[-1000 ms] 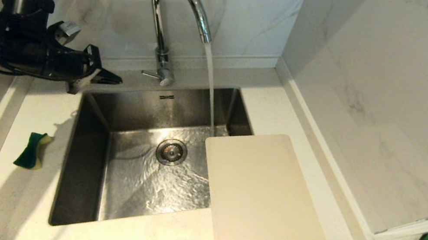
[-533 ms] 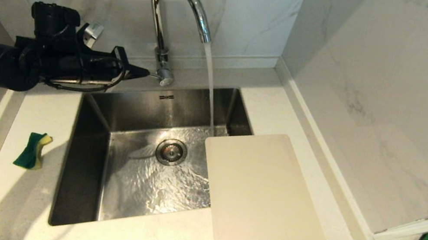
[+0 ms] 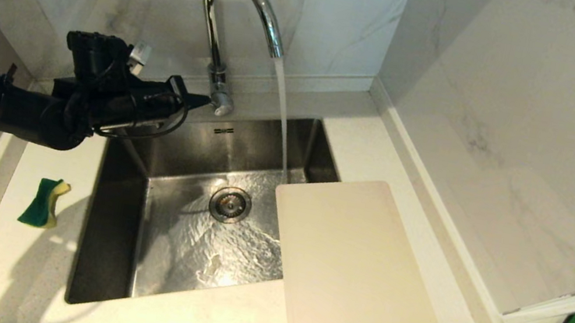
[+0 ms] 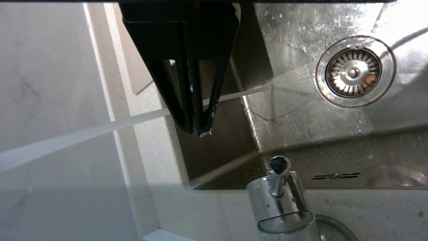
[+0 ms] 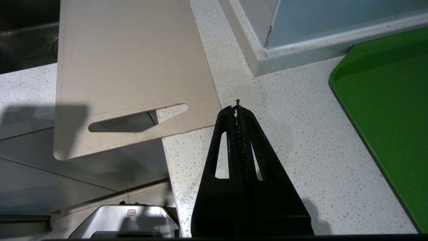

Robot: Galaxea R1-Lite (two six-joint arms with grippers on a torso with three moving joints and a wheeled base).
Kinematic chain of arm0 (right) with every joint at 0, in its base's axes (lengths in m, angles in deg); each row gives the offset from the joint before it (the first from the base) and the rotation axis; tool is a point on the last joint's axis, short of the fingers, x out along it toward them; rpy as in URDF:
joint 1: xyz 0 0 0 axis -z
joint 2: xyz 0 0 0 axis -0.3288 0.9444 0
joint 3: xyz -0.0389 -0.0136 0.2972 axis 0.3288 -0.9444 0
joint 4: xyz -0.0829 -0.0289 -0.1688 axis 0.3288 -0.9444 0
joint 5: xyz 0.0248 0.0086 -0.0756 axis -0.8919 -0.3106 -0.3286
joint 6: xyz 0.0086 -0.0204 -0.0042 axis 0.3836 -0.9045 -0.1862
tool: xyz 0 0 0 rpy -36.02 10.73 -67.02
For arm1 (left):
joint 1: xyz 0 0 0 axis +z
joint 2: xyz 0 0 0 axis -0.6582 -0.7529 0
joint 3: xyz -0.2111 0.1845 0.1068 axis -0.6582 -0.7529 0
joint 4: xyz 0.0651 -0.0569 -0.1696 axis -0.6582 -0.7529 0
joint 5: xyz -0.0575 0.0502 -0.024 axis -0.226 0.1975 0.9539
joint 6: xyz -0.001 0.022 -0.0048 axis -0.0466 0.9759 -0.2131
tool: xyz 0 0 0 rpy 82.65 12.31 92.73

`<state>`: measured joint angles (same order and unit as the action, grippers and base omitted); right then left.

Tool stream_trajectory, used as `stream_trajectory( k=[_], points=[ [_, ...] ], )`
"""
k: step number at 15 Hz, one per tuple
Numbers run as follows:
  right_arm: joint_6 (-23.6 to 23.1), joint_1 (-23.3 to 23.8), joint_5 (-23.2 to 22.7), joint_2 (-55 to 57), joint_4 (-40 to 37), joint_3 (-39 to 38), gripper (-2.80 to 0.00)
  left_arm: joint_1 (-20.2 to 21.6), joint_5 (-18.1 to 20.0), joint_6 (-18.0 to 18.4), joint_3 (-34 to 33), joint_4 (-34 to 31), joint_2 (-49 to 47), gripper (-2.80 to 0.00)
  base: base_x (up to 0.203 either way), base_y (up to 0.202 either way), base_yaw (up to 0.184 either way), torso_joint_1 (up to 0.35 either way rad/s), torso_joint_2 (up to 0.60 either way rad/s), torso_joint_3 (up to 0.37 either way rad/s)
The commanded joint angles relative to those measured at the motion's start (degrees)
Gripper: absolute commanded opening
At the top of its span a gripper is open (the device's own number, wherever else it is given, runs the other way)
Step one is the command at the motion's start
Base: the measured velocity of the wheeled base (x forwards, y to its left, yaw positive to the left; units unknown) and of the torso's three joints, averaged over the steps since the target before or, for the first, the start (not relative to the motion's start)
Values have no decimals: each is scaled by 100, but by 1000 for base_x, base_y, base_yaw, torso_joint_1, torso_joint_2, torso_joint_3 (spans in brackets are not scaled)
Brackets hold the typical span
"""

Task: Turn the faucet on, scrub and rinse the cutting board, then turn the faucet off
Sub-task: Turn off the tap

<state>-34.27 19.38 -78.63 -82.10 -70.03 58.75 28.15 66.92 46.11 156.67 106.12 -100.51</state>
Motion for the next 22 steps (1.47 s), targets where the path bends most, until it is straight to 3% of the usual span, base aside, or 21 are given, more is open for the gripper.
stream_trajectory(
  k=[1, 4, 11, 14, 22],
  points=[
    [1, -1, 0, 9, 0, 0, -280, 0, -11, -16, 56, 76, -242, -280, 0, 0, 0, 0, 0, 0],
    [1, -1, 0, 1, 0, 0, -280, -9, -45, -18, 162, 394, -446, -280, 0, 0, 0, 0, 0, 0],
    [1, -1, 0, 9, 0, 0, -280, -9, -279, -29, 481, 450, -669, -280, 0, 0, 0, 0, 0, 0],
    [1, -1, 0, 6, 0, 0, -280, 0, -283, -27, 504, 826, -820, -280, 0, 0, 0, 0, 0, 0],
    [-7, -1, 0, 0, -17, 0, -280, 87, -530, -27, 1011, 872, -1236, -280, 0, 0, 0, 0, 0, 0]
  ],
)
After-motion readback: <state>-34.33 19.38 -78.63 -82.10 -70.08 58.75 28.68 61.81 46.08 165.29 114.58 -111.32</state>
